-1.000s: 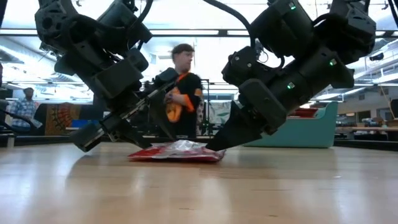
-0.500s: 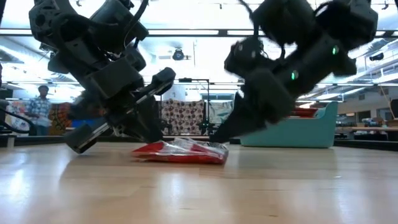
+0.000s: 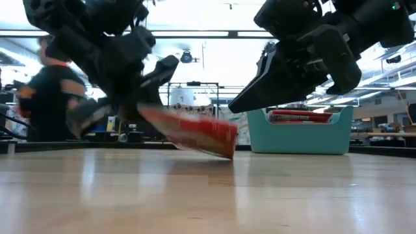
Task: Sort popcorn bags into baskets
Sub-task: Put the red popcorn bag into the green bin
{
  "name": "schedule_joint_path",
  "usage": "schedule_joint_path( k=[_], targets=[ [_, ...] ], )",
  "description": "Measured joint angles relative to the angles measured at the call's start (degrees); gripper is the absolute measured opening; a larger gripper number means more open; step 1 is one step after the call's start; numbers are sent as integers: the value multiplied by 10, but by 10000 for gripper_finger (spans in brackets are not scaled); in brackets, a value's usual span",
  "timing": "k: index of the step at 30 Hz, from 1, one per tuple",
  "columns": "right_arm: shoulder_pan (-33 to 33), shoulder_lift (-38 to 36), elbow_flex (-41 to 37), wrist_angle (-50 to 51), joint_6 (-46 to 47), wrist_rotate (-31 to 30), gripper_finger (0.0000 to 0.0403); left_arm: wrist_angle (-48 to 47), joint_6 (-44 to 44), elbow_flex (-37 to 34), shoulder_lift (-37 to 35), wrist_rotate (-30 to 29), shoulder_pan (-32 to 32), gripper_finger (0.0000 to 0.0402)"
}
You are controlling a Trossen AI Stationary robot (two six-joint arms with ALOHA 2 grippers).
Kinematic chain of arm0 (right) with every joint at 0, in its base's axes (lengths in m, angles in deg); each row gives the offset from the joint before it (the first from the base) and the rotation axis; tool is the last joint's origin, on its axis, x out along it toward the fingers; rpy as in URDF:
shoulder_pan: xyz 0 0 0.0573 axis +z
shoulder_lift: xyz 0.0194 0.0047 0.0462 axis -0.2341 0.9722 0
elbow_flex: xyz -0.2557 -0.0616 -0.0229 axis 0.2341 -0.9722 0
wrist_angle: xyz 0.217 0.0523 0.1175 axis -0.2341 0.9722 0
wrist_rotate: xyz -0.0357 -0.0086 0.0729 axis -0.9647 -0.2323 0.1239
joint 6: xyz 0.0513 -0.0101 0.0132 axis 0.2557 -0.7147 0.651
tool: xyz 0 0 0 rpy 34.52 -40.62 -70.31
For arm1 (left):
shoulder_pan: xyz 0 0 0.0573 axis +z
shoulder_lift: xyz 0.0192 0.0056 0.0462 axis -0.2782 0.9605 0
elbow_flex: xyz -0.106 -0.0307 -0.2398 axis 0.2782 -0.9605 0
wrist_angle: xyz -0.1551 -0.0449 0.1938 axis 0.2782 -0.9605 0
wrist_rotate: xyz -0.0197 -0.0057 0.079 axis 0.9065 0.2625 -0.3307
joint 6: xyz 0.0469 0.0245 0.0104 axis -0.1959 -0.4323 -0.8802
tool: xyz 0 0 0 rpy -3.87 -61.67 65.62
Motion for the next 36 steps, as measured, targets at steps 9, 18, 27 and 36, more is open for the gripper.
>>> schedule_joint_path(
  k=[9,18,27,36],
  targets=[
    [9,0,24,-8,-26,-12,137,-34,94,0,-71,59,19,4],
    [35,0,37,102,-22,-143,198,-75,164,0,-119,75,40,4],
    [31,7,37,102,49,-142,190,-55,215,0,-119,77,43,3],
    [22,7,37,27,5,-168,167,-2,250,0,-119,77,43,5]
  ],
)
